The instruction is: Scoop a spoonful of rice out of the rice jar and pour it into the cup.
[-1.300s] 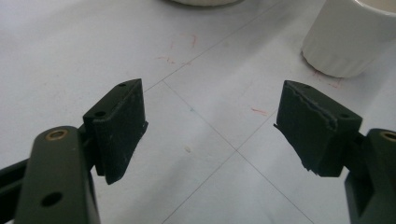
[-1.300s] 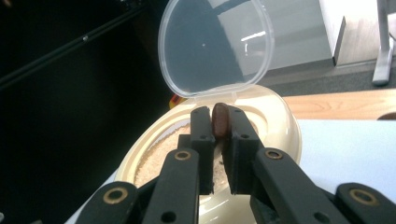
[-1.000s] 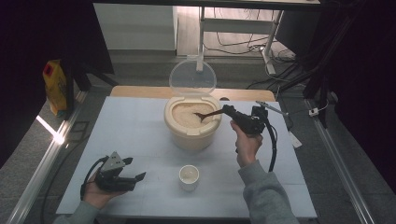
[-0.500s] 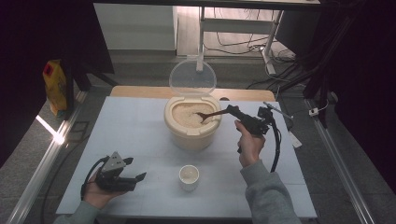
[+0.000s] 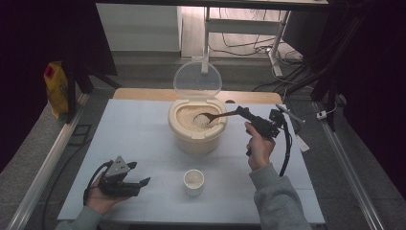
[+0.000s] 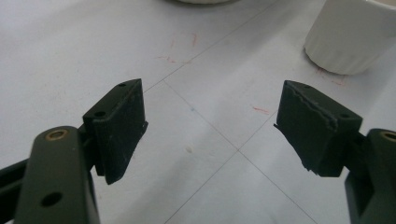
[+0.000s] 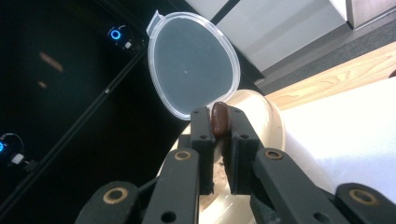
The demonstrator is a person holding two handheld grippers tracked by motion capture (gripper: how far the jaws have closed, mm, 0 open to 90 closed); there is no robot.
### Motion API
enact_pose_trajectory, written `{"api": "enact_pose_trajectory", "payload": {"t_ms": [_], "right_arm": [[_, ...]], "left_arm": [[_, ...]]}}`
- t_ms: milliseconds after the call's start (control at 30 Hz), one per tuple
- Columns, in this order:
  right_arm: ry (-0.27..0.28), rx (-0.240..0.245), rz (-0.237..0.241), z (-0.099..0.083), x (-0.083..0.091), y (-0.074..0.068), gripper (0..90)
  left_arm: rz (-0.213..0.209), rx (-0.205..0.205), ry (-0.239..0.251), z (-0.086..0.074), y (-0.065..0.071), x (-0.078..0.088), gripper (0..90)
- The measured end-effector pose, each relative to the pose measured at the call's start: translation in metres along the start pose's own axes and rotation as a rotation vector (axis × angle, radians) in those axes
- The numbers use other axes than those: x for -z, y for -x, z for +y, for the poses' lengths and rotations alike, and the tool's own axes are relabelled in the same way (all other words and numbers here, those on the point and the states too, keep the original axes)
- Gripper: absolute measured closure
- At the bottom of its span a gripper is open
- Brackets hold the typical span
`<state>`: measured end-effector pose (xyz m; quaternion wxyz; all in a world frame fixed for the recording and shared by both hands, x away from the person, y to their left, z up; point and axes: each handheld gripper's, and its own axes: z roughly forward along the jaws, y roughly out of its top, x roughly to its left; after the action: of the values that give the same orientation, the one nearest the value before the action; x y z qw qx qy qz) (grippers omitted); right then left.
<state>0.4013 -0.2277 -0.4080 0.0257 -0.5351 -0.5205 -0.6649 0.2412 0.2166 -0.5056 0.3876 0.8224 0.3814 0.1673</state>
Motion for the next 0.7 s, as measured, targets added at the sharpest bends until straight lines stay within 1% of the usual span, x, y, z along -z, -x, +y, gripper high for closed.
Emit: {"api": "enact_pose_trajectory", "payload": {"t_ms": [100,267,400,567,700], "right_arm": [[0.000,0.002,0.002,0.0007,0.0017,0.0002,83.0],[0.003,-0.009,0.011,0.0023,0.0047,0.0011,83.0],[0.011,-0.036,0.018,0.0024,0.0054,0.0012,83.0],[0.013,-0.047,0.023,0.0026,0.0059,0.0008,83.0],[-0.001,-0.058,0.028,0.0018,0.0071,0.0026,83.0]], "left_arm": [[0.000,0.000,-0.001,0.0000,0.0001,-0.0003,23.6],[0.002,-0.003,-0.002,0.0002,0.0005,-0.0002,23.7],[0.003,-0.005,-0.004,0.0004,0.0008,-0.0006,23.6],[0.003,-0.006,-0.004,0.0005,0.0009,-0.0008,23.6],[0.003,-0.006,-0.004,0.0005,0.0008,-0.0007,23.7]]}}
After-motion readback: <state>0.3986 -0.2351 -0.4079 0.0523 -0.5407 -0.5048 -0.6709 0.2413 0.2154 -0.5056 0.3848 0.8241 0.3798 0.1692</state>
